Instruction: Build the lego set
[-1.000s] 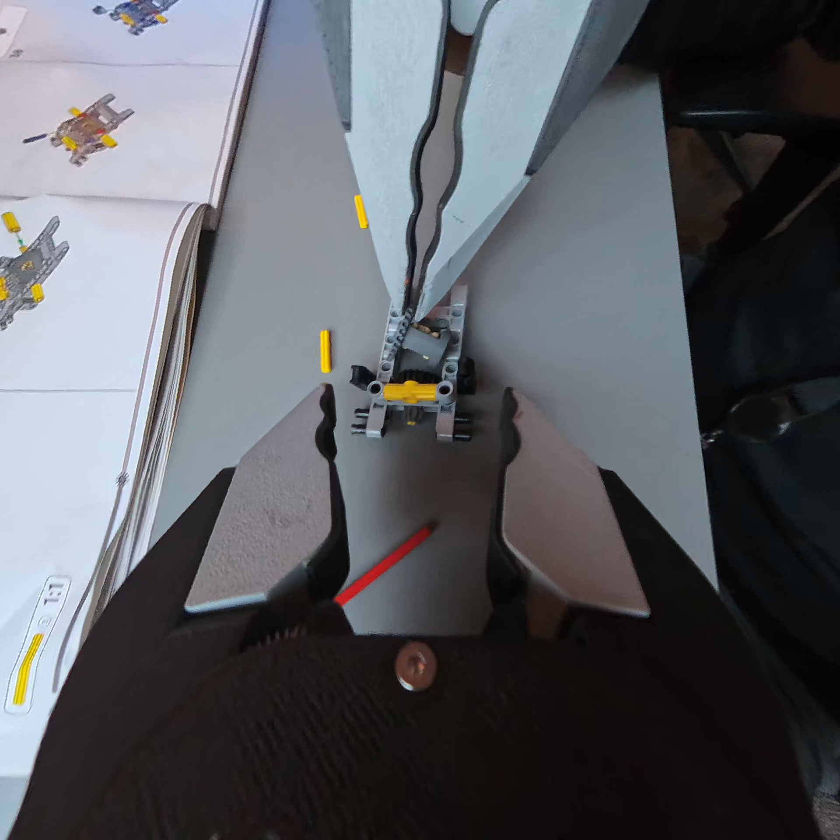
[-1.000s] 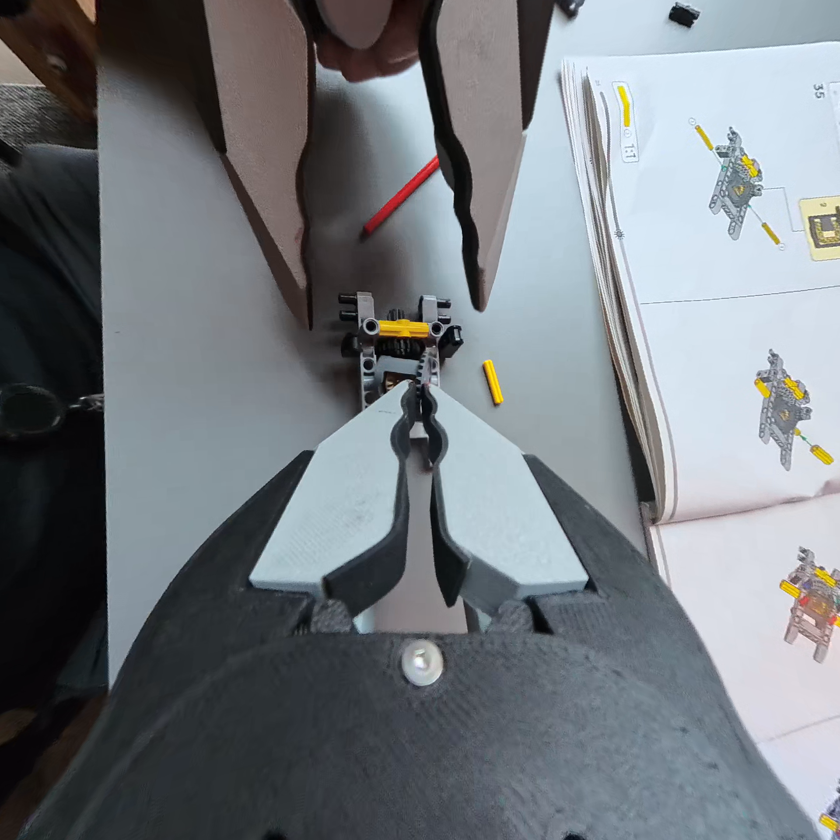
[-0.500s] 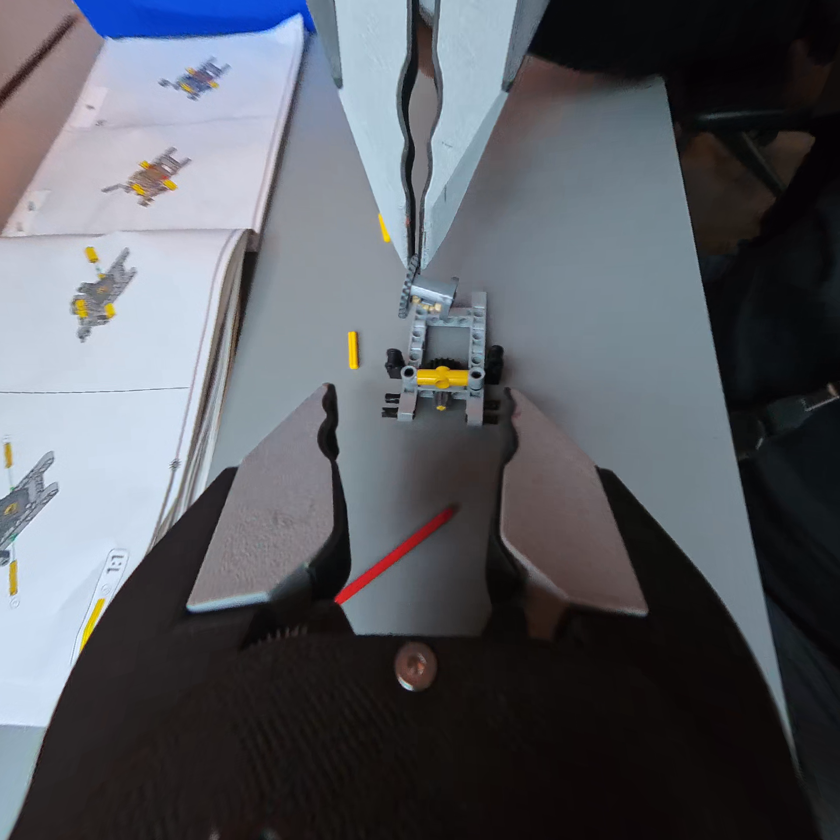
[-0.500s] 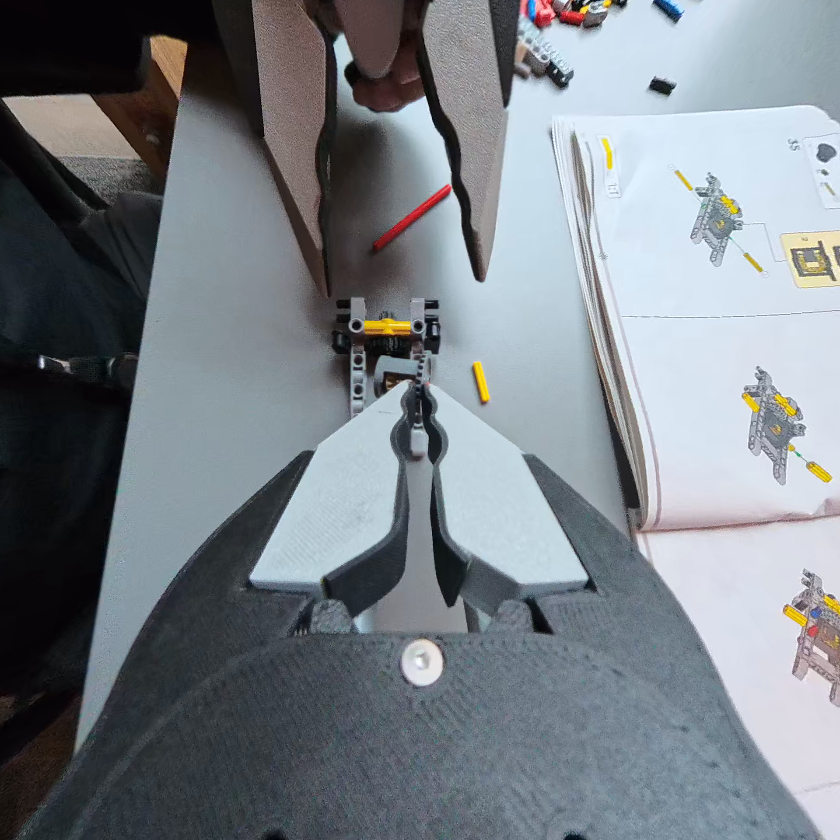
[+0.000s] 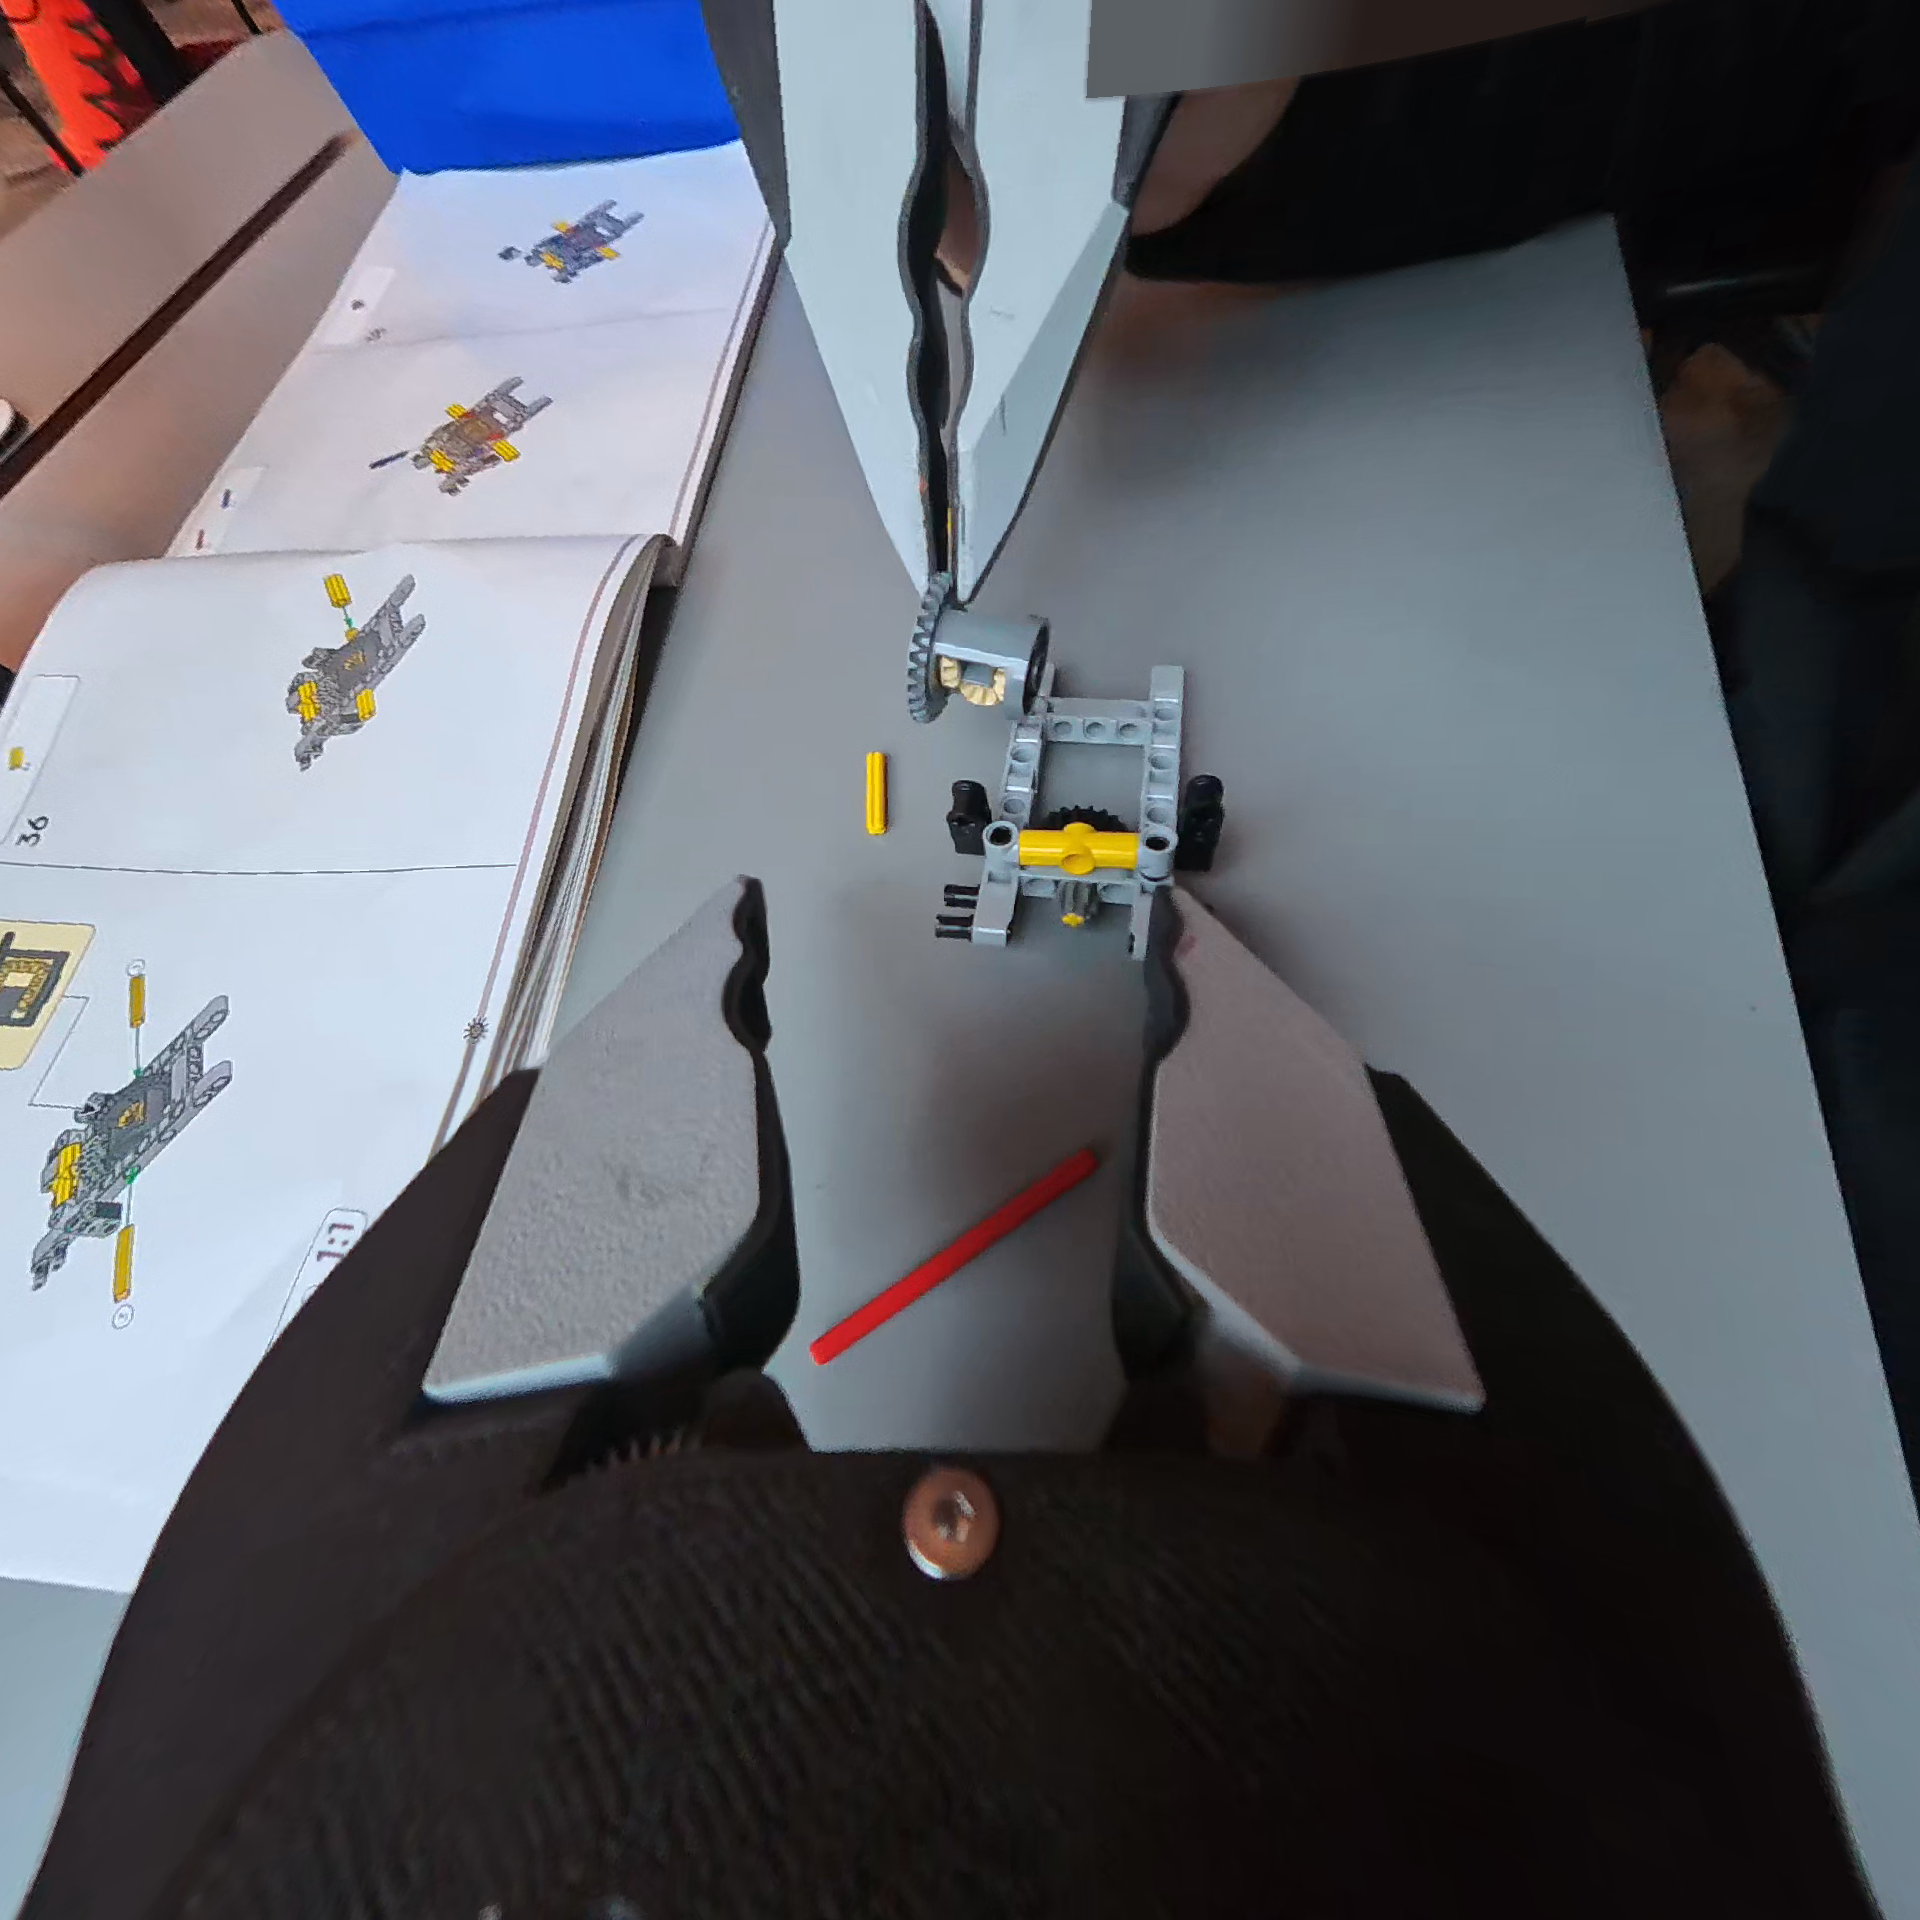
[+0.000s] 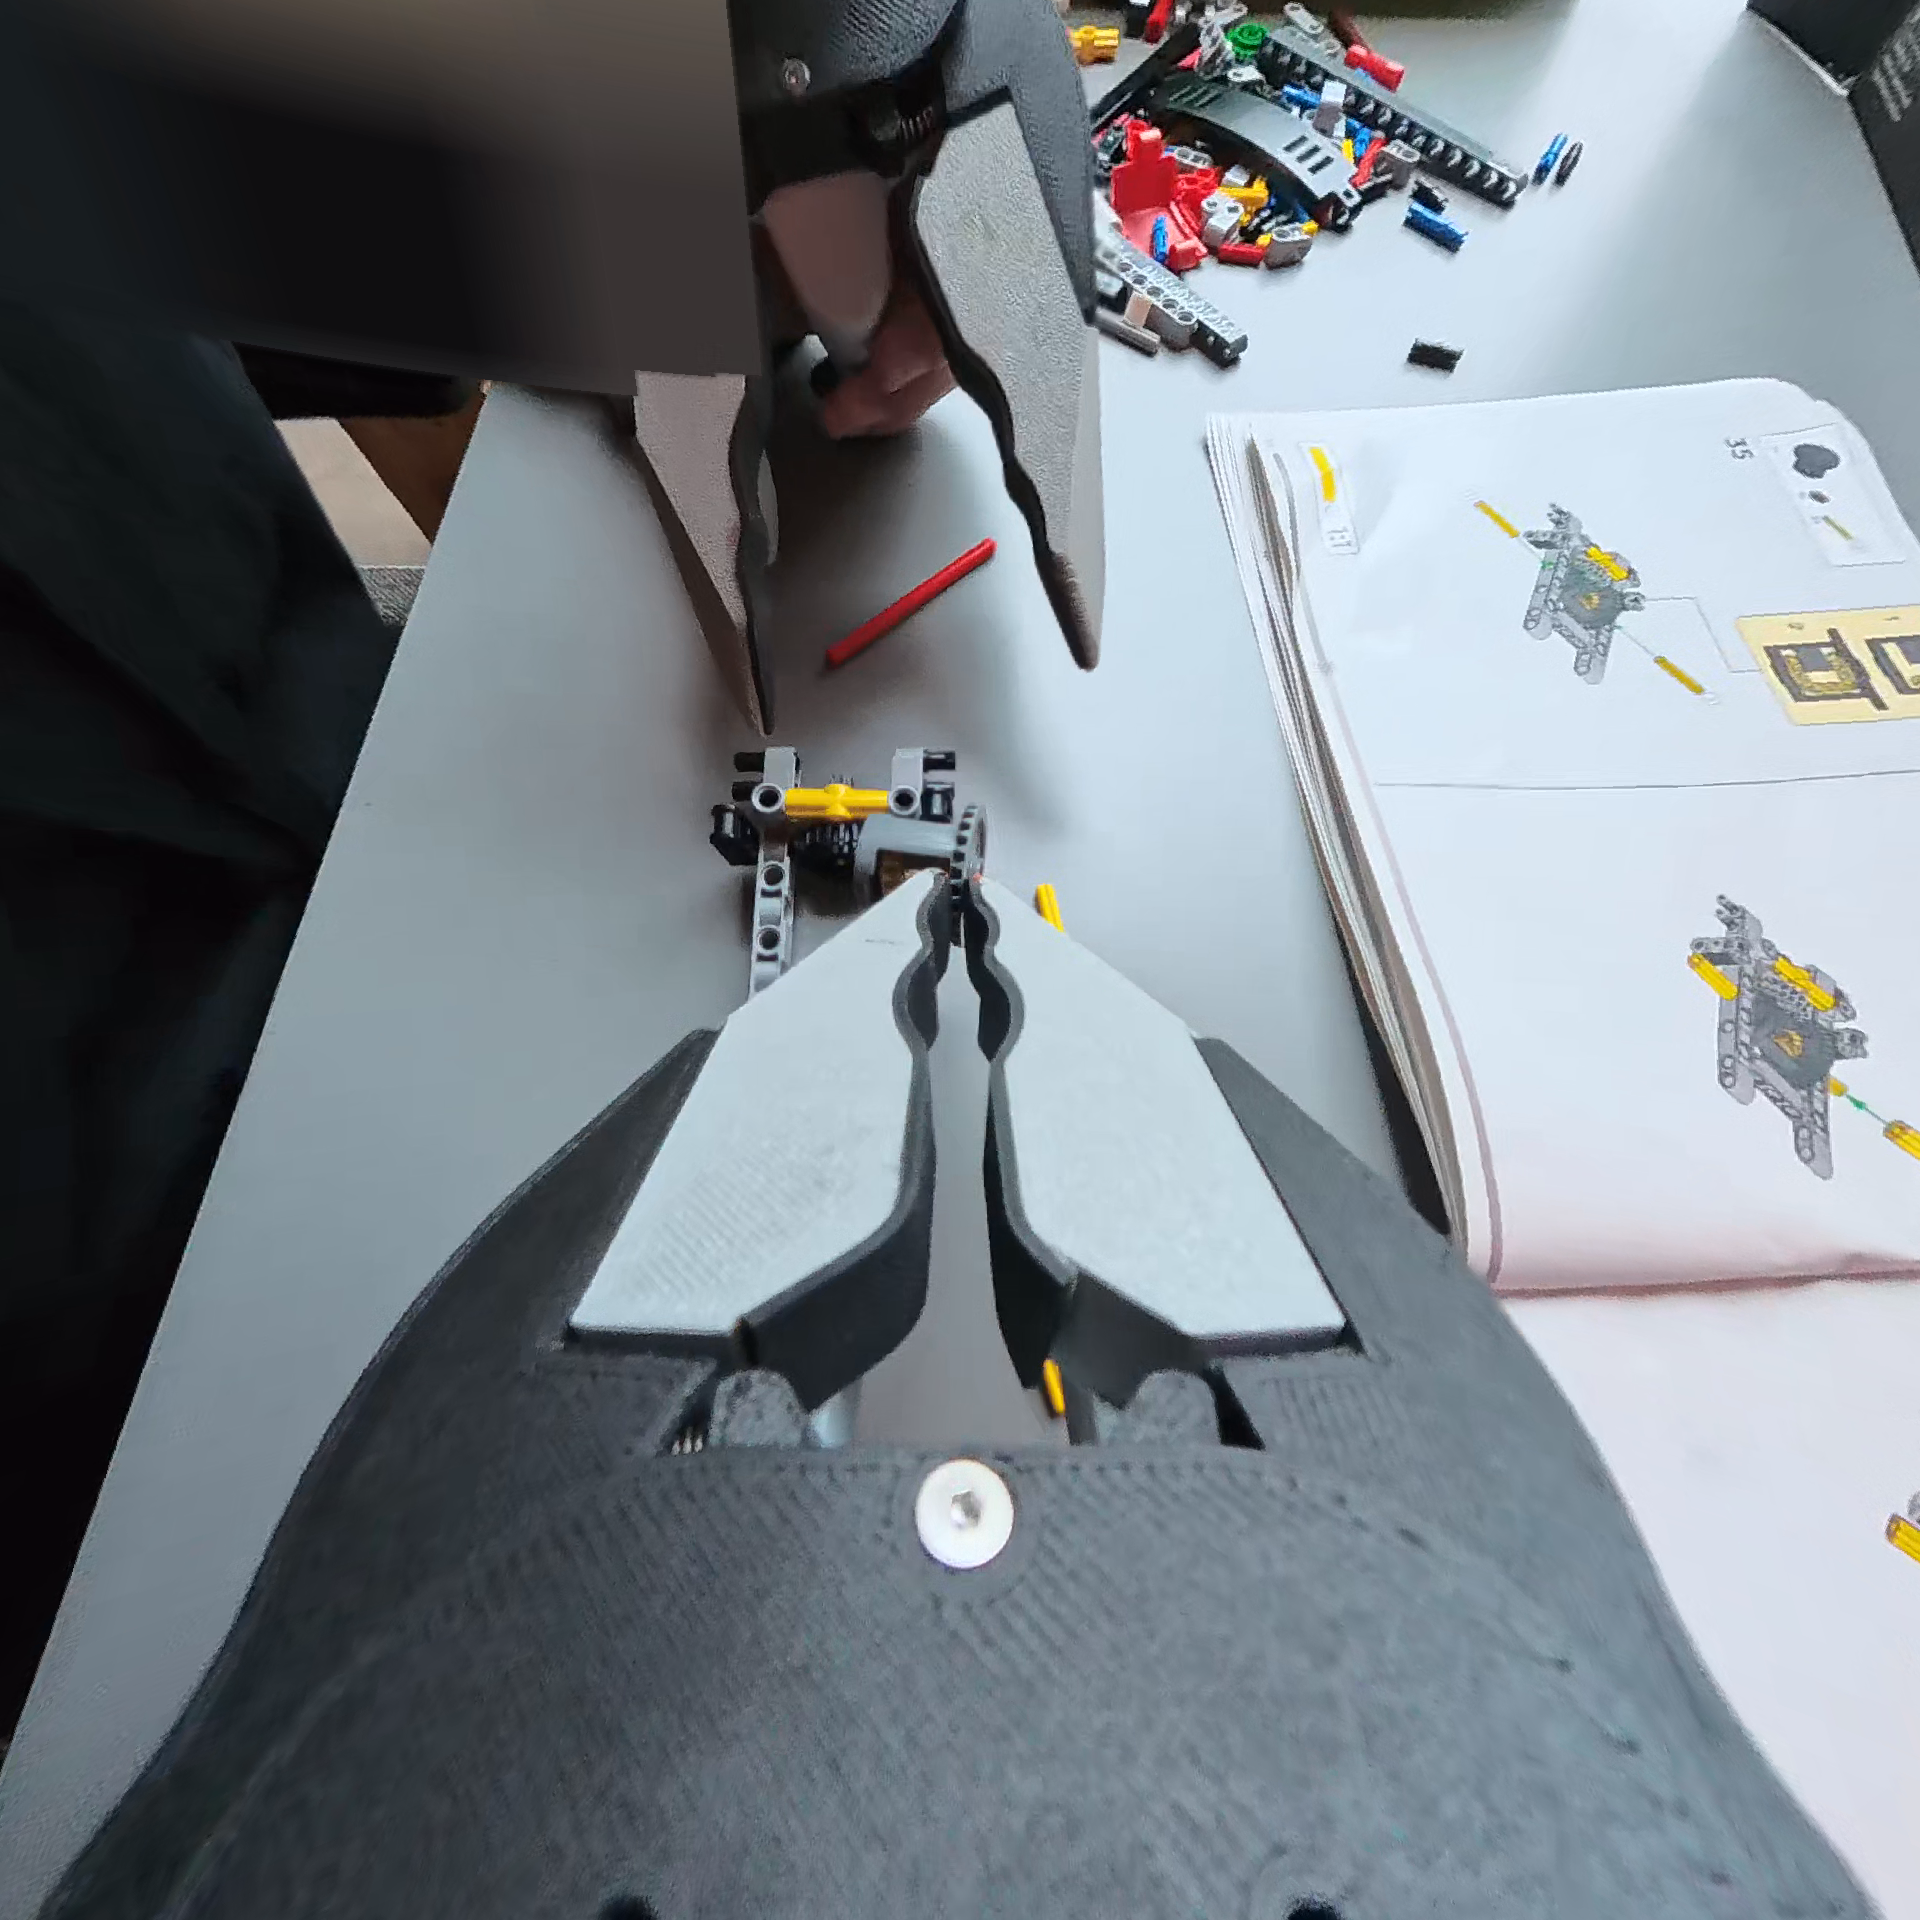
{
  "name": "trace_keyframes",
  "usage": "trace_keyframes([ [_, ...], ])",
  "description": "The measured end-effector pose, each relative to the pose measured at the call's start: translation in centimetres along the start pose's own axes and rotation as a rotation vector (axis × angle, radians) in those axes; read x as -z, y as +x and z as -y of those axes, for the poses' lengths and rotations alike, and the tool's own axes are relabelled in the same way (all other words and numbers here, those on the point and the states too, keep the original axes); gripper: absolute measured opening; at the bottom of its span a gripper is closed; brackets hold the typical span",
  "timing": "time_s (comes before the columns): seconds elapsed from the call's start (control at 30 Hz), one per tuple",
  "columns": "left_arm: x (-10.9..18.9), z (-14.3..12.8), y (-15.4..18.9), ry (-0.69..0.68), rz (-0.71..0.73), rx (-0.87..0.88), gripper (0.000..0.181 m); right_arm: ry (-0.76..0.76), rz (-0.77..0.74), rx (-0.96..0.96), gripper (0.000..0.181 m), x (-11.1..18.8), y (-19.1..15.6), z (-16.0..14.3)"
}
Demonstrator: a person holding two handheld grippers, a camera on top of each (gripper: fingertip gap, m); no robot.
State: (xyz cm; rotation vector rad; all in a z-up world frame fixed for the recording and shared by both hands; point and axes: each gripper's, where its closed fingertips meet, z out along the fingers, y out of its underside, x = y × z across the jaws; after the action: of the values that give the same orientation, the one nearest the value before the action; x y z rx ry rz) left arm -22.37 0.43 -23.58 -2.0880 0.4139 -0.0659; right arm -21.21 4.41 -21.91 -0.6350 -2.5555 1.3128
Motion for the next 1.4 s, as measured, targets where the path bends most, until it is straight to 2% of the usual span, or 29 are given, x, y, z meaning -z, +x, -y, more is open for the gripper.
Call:
trace_keyframes([
  [0.13,-0.8,-0.9,0.3,-0.079,-0.017,-0.018,0.073,-0.084,-0.040,-0.023,0.000,-0.2,0.3,-1.2],
  [0.23,-1.4,-1.6,0.6,-0.137,-0.013,-0.051,0.075,-0.094,-0.043,-0.011,0.000,-0.2,-0.4,-0.7],
  [0.33,-1.6,-1.4,1.2,-0.138,-0.033,-0.061,0.076,-0.110,-0.048,0.012,0.000,-0.3,-1.2,-0.1],
  [0.4,-1.7,-1.4,1.5,-0.138,-0.045,-0.053,0.083,-0.124,-0.052,0.029,0.000,-0.5,-1.6,0.0],
  [0.57,-1.6,-0.8,2.7,-0.115,-0.135,0.020,0.083,-0.192,-0.063,0.099,0.000,-1.1,-2.2,-0.8],
  [0.83,-2.9,-1.5,2.8,-0.199,-0.136,0.015,0.077,-0.176,-0.031,0.080,0.000,-1.5,-2.2,-0.8],
  [1.4,-2.9,-1.5,2.9,-0.197,-0.173,0.053,0.067,-0.138,0.015,0.021,0.000,-1.2,-1.6,-0.8],
])
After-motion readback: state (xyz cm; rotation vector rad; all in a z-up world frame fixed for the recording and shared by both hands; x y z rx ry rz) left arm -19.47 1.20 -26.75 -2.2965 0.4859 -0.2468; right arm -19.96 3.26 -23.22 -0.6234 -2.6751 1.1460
